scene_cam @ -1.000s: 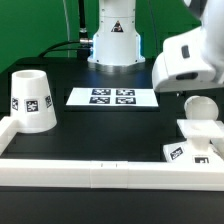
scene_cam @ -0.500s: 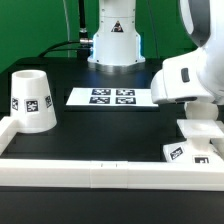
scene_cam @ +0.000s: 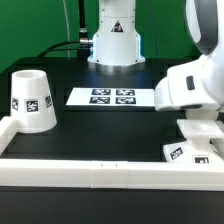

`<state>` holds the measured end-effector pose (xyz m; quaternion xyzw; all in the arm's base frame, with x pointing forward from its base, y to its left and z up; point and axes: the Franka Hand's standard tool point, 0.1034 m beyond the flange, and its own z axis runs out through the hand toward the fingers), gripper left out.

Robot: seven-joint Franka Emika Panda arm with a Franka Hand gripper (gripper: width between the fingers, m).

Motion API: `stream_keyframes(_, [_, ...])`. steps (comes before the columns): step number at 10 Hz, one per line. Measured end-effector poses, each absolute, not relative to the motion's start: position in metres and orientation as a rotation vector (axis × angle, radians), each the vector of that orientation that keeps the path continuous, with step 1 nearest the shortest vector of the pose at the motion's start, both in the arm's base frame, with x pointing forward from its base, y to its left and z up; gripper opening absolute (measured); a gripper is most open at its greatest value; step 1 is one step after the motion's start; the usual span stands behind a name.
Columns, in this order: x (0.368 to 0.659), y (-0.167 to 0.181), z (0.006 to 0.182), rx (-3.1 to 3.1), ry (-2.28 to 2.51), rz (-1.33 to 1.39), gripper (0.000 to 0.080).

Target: Assemble lamp

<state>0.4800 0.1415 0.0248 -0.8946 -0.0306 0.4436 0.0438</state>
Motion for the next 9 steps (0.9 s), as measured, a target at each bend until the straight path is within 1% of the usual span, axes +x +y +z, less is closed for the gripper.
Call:
stream_keyframes(1, [0.4805, 0.1413, 0.0204, -2.736, -0.096, 1.347, 0.0699])
stream_keyframes(5, [0.4806, 0.1406, 0.0126, -2.733, -0.116, 1.325, 0.0699])
stream_keyframes(8, [0.4794, 0.1401, 0.0111, -2.729, -0.126, 1.324, 0.0699])
stream_keyframes(9, [0.4794, 0.14, 0.0112, -2.727, -0.132, 1.323, 0.0579])
